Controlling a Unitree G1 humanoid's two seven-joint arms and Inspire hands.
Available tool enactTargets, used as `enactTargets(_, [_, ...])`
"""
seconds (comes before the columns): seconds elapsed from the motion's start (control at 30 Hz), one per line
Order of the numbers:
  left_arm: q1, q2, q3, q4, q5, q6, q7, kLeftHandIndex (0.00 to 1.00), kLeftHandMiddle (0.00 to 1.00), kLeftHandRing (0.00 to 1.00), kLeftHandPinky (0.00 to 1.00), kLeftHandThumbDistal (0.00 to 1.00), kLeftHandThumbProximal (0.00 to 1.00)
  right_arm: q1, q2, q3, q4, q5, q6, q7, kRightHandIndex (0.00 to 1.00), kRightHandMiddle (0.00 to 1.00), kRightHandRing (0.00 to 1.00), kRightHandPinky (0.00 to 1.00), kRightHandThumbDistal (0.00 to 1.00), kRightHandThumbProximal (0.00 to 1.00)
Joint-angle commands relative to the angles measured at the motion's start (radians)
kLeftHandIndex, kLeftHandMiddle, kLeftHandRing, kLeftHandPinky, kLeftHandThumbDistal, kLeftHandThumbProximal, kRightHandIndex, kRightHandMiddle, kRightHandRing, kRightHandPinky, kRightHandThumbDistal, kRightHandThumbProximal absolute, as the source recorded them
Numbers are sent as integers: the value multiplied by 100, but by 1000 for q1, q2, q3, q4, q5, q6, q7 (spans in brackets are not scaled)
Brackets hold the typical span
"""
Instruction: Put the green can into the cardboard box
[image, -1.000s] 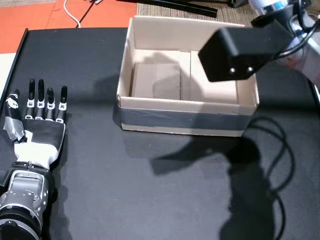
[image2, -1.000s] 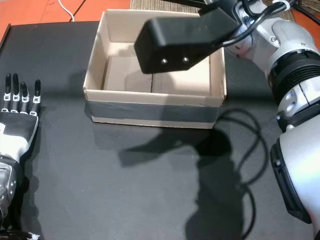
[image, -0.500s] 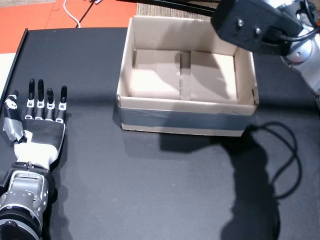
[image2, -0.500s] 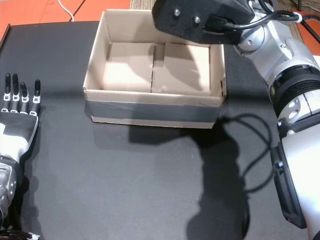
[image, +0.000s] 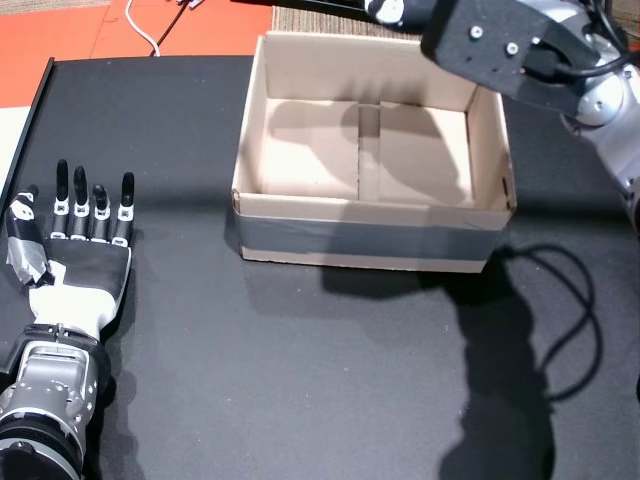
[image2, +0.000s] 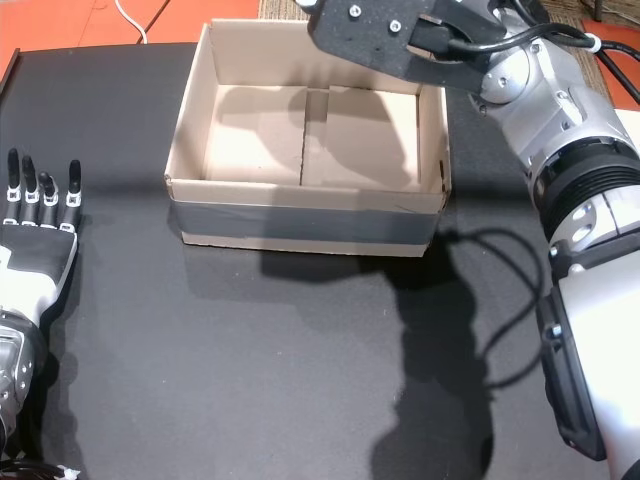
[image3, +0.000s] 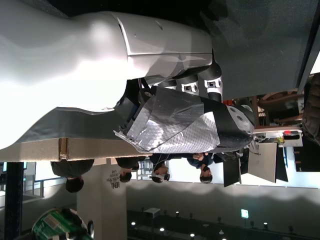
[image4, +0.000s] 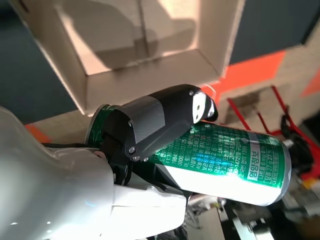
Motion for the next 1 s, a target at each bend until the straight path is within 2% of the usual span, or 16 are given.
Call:
enactTargets(0.0, [37,-18,-6,19,11,-2,25,57,31,42,54,50,68,-19,10,26,-1,-18,23,27,28,21,25,38,15,15])
enactTargets(0.03, [37,-18,-7,20,12,-3,27,57,31,42,54,47,70,-24,13,37,0,-26,36,42,39,25,28,40,16,19])
enactTargets(0.07, [35,-20,-8,20,14,-7,39,55,29,40,51,47,72,-32,17,49,1,-36,51,63,44,32,34,41,23,23])
enactTargets(0.1, [33,-21,-9,20,15,-11,47,55,28,39,49,47,72,-38,21,57,1,-40,64,83,47,36,38,42,23,25])
enactTargets(0.17, [31,-24,-8,19,13,-12,45,55,29,41,51,48,71,-47,26,72,1,-50,79,107,44,35,37,42,27,27])
enactTargets(0.2, [32,-25,-7,19,10,-9,38,56,30,42,51,48,69,-49,27,85,0,-62,79,104,47,37,37,42,28,29])
enactTargets(0.27, [33,-27,-6,19,8,-9,29,56,30,41,52,52,65,-50,27,100,-1,-71,69,102,60,39,37,41,26,33])
enactTargets(0.3, [34,-28,-7,20,9,-9,27,54,29,40,51,54,65,-47,27,99,-1,-67,66,102,58,36,34,40,27,33])
enactTargets(0.4, [33,-29,-8,21,12,-9,33,52,27,37,49,53,65,-43,32,92,1,-55,74,112,45,35,37,42,25,29])
enactTargets(0.47, [32,-31,-7,21,11,-11,30,54,30,38,49,55,63,-41,33,98,1,-60,73,110,44,36,40,43,25,30])
enactTargets(0.57, [31,-34,-7,20,10,-9,26,56,31,40,54,54,63,-34,38,89,3,-49,73,128,39,31,30,32,25,31])
enactTargets(0.67, [32,-39,-5,20,7,-8,17,56,31,41,60,54,62,-26,45,87,3,-47,68,134,39,31,32,33,25,29])
enactTargets(0.83, [30,-45,0,19,4,-16,20,55,31,38,55,55,62,-19,54,86,4,-45,66,158,32,25,27,33,23,26])
enactTargets(0.9, [30,-45,1,19,3,-17,18,56,32,40,55,54,63,-20,57,87,5,-46,74,169,28,22,24,31,23,27])
enactTargets(0.97, [33,-45,1,19,4,-19,11,55,31,39,54,62,59,-27,59,96,7,-55,99,192,30,26,28,32,25,33])
